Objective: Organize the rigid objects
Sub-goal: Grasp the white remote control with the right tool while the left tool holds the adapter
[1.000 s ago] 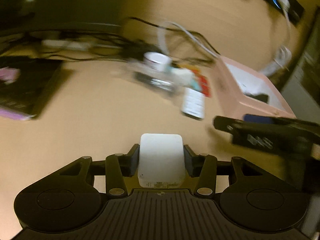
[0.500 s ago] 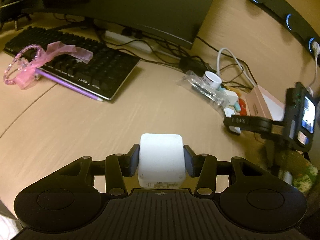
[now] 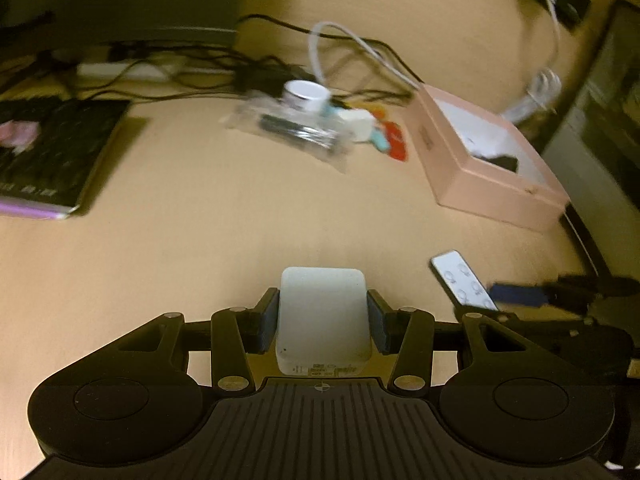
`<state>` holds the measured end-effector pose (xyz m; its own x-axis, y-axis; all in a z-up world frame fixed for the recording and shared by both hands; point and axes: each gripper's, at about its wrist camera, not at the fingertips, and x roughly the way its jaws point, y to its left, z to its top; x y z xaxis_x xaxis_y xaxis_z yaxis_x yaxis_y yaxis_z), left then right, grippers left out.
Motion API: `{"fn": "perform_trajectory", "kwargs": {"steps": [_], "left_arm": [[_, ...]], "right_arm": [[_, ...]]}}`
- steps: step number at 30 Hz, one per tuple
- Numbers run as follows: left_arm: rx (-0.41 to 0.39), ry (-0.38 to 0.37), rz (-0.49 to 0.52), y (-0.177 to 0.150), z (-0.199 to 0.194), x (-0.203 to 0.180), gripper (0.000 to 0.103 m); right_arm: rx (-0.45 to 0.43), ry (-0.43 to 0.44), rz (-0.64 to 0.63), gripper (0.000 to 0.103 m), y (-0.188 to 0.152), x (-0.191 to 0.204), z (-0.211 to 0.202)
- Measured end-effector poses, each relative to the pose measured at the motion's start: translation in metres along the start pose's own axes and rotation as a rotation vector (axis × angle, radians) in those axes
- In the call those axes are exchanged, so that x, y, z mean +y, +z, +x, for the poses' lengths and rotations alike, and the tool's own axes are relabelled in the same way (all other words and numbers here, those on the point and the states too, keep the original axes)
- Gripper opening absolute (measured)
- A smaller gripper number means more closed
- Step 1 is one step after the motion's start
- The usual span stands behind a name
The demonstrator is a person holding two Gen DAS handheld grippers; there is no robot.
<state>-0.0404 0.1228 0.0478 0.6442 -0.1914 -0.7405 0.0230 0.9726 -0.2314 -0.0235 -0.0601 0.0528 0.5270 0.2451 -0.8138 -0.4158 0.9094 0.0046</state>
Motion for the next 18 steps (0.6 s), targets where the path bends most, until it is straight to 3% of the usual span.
{"fn": "perform_trajectory", "kwargs": {"steps": [3, 6, 9, 11, 12, 18], "left_arm": [[0.012, -0.006, 0.028, 0.001, 0.001, -0.011, 0.051], [0.018, -0.01, 0.046, 0.0, 0.0, -0.017, 0.051], [0.029, -0.015, 0.053, -0.001, -0.001, -0.02, 0.051], [0.044, -0.03, 0.068, -0.003, 0.001, -0.022, 0.051], [0.052, -0.038, 0.08, -0.004, 0.002, -0.024, 0.051], [0.112, -0.12, 0.165, -0.011, 0.008, -0.043, 0.051]], "right_arm": [[-0.017, -0.033, 0.033, 0.054, 0.004, -0.006, 0.002], [-0.01, -0.019, 0.084, 0.058, 0.01, -0.011, 0.012], [-0.023, -0.005, 0.056, 0.058, 0.014, -0.006, 0.016], [-0.023, -0.002, 0.027, 0.05, 0.014, -0.001, 0.016], [-0.021, 0.007, 0.013, 0.039, 0.013, 0.0, 0.015], [0.013, 0.02, -0.002, 0.038, 0.006, -0.009, -0.002]]}}
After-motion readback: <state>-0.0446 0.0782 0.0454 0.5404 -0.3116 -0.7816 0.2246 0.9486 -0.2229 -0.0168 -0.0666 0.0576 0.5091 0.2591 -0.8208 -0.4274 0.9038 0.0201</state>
